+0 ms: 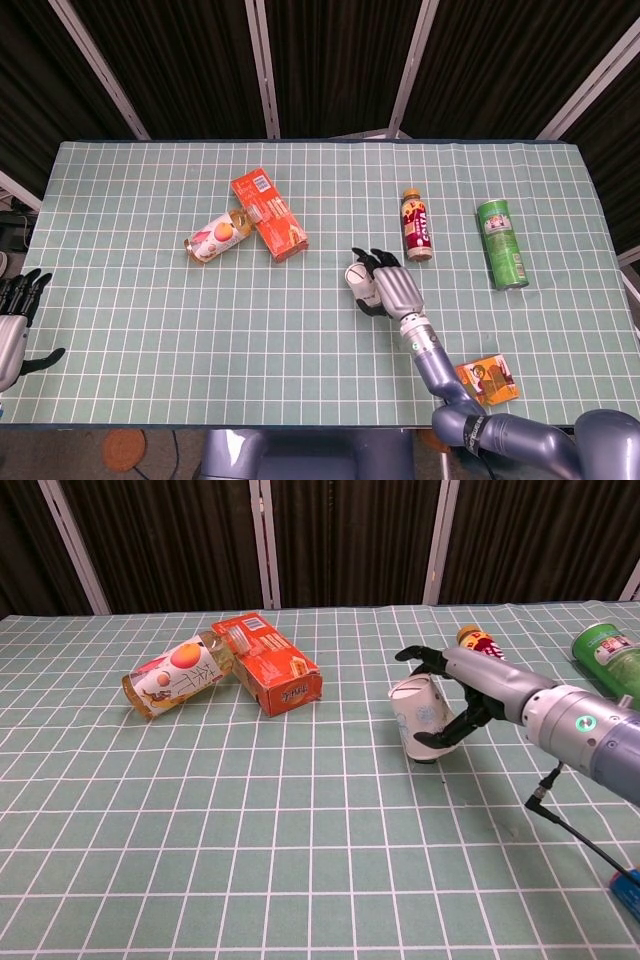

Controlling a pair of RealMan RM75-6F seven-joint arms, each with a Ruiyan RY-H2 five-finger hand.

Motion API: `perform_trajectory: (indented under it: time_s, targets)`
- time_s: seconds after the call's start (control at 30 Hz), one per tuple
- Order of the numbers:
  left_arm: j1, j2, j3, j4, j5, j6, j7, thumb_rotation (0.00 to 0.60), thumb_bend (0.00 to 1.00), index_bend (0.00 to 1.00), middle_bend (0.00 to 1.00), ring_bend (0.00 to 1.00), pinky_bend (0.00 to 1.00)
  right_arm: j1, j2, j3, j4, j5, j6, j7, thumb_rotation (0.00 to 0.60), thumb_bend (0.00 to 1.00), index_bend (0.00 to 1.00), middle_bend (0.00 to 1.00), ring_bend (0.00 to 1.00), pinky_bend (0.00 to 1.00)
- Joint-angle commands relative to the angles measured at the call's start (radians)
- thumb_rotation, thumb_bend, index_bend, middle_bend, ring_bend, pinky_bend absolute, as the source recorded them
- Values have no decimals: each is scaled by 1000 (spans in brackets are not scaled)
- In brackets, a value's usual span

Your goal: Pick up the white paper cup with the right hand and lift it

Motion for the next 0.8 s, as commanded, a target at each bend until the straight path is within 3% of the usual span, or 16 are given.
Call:
perform_trajectory:
  time_s: [0.03, 0.37, 0.63, 0.8]
  targets:
    - [1, 0, 1, -1, 2, 2, 1, 600, 0, 0, 0, 0, 0, -8, 13, -12, -15, -5, 0, 2, 600, 233, 61, 177, 61, 92]
    - [5, 5, 4, -7, 13, 11, -3, 600, 0, 0, 0, 0, 0, -43, 99, -43, -126, -81, 62, 18, 600, 167, 0, 12, 0, 0]
    - [12, 7, 4, -8, 32, 34, -10, 600, 0, 0, 0, 0, 0, -107, 288, -84, -273, -219, 168, 27, 600, 47, 0, 0, 0, 0]
    - [18, 5, 4, -6, 46, 52, -8, 600, 0, 0, 0, 0, 0, -155, 380, -112, -277, -297, 253, 21, 600, 0, 0, 0, 0, 0]
